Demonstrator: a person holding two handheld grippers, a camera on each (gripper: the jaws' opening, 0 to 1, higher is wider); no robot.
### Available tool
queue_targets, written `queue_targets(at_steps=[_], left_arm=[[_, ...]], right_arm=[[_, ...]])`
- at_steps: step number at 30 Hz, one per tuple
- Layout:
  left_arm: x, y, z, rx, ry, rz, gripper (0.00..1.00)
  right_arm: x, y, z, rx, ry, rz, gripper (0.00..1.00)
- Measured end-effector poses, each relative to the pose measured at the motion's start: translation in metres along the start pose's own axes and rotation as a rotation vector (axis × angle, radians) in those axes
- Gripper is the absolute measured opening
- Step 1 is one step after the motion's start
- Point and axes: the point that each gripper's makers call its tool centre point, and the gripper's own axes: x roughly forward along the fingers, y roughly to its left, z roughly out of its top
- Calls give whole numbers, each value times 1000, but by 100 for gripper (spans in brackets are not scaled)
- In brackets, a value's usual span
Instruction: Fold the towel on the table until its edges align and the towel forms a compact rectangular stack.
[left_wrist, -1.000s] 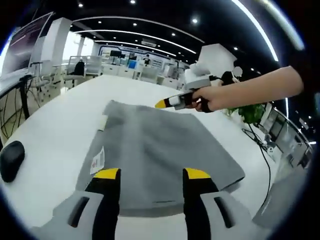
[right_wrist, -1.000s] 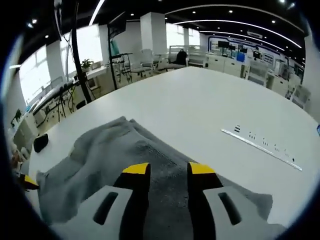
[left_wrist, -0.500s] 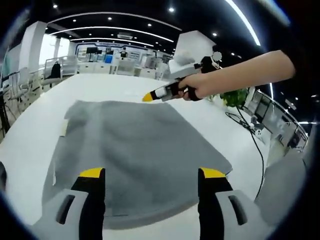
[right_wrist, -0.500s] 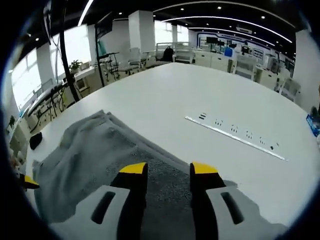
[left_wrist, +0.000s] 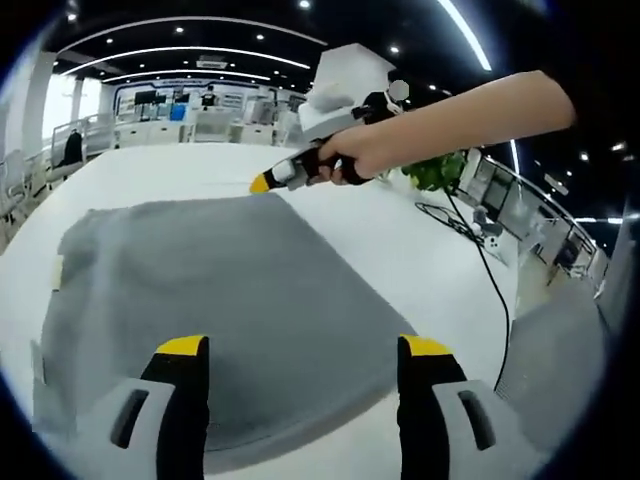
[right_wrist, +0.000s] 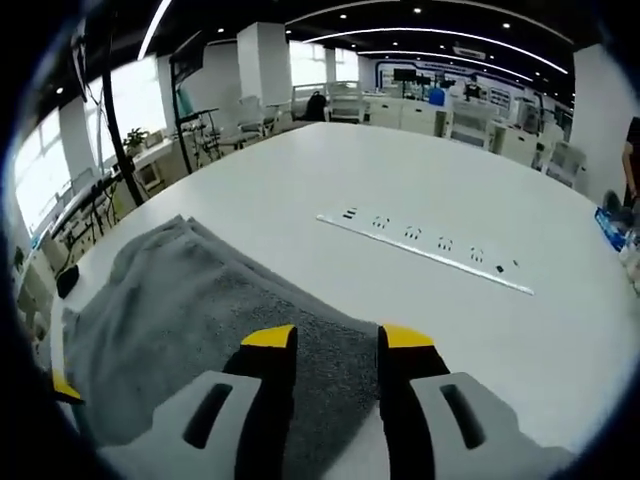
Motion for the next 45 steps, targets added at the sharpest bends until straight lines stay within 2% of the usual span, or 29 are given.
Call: queue_targets(at_steps=[4, 8, 11, 15, 19, 21, 24, 29, 32, 33, 42, 45], left_arm=[[11, -21, 3, 32, 17, -46, 79], [18, -33, 6, 11, 11, -62, 78], [22, -45, 4, 26, 23, -78, 77], [26, -56, -1, 12, 39, -86, 75], [32, -70, -10, 43, 69, -117, 71], [35, -73, -13, 48, 77, -122, 66], [39, -80, -15, 57, 90, -137, 62], [43, -83, -21, 85, 114, -138, 50], [41, -82, -24, 103, 129, -119, 31], [40, -81, -25, 112, 134, -112, 28], [45, -79, -39, 160, 200, -83, 24], [46, -79, -40, 173, 205, -75, 22]], right_arm=[[-1, -7, -4, 18, 1, -3, 27], [0, -18, -9, 59, 0, -14, 25], [8, -27, -15, 83, 11, -21, 25], [7, -29, -20, 166, 6, -20, 17], [5, -21, -23, 161, 20, 1, 15], [5, -17, -23, 190, 11, 25, 9], [6, -20, -22, 184, 6, 16, 4], [9, -23, -23, 158, -12, 26, 1], [9, -26, -26, 183, -28, 26, 1], [8, -26, -26, 181, -30, 24, 1], [5, -30, -27, 196, -37, 14, 1], [2, -33, -29, 204, -37, 14, 1]])
